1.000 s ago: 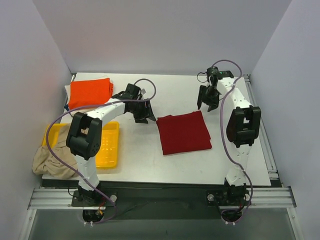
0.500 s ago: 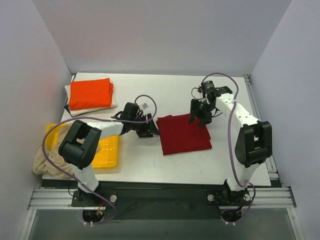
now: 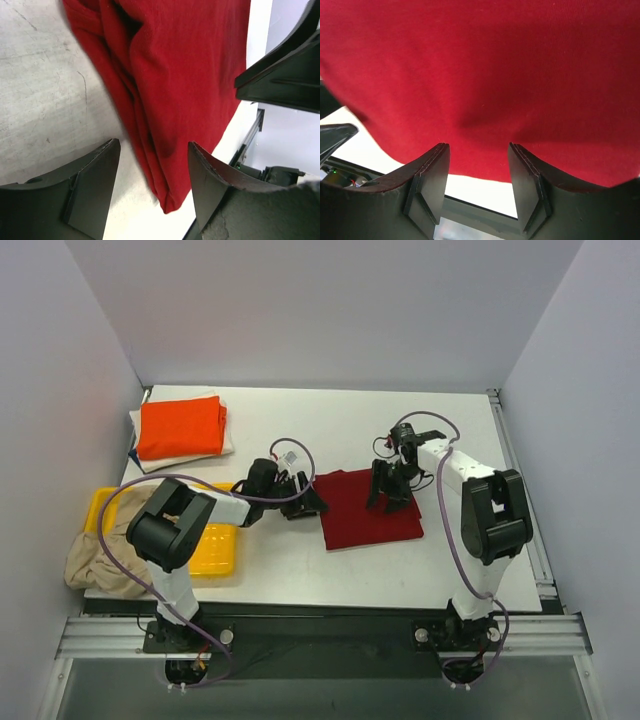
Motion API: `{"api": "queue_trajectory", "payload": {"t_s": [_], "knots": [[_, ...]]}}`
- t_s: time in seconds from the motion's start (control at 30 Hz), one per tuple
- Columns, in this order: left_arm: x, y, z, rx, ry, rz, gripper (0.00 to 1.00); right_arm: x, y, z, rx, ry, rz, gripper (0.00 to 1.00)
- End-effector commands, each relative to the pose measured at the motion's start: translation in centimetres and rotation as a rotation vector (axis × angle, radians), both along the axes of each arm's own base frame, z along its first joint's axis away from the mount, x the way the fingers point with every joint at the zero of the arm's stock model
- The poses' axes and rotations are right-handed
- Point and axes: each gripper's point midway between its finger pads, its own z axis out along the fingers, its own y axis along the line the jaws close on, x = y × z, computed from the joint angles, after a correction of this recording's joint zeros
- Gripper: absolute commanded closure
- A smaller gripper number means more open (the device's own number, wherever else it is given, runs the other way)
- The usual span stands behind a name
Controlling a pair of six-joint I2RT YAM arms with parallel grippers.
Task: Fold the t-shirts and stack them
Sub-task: Put the neatly folded tshirt into the corner of the board with the left arm
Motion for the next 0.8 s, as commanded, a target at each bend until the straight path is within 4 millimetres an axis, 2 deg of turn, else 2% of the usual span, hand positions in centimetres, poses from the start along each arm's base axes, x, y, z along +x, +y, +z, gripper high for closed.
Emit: {"api": "queue_trajectory", "payload": {"t_s": [0.0,0.23,0.47,0.6,0.73,0.77], "knots": [[0.9,0.2,-0.9,0.032,-0.051,0.070,0.33,-1.2,0.3,-0.8,0.004,0.050,0.001,0.50],[0.8,0.7,-2.9,0.124,-0.038,0.125,0.33,-1.3,0.5,-1.1,0.008,0.060,0.001,0.50],[-0.2,-1.4,-5.0,0.176,-0.003,0.076,0.33,-1.4,1.1,-1.4,0.012,0.067,0.010,0.50],[-0.5,-1.7,-5.7,0.223,0.009,0.062,0.38,-1.6,1.2,-1.6,0.013,0.073,0.013,0.50],[-0.3,-1.4,-6.0,0.293,0.010,0.047,0.56,-1.5,1.4,-1.5,0.018,0.066,0.015,0.50],[0.4,-1.5,-5.6,0.303,-0.007,0.056,0.68,-1.5,1.4,-1.4,0.020,0.063,0.016,0.50]]}}
